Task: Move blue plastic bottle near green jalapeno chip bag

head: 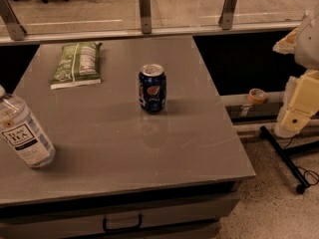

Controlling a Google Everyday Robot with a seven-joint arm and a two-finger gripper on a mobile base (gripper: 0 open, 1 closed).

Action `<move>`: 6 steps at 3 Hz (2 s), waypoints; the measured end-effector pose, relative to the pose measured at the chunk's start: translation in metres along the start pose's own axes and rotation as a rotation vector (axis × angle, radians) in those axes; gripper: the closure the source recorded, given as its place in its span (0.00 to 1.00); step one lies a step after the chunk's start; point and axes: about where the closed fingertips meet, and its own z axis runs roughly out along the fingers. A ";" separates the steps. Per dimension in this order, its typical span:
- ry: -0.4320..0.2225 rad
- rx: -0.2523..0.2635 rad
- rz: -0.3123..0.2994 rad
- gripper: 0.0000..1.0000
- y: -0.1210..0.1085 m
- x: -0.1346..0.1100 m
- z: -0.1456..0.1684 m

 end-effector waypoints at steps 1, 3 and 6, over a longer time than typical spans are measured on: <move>0.000 0.000 0.000 0.00 0.000 0.000 0.000; -0.279 -0.084 0.047 0.00 0.007 -0.016 0.023; -0.847 -0.202 0.045 0.00 0.050 -0.118 0.028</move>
Offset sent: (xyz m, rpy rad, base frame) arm -0.0078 0.0427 0.0147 0.4905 0.0448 0.1361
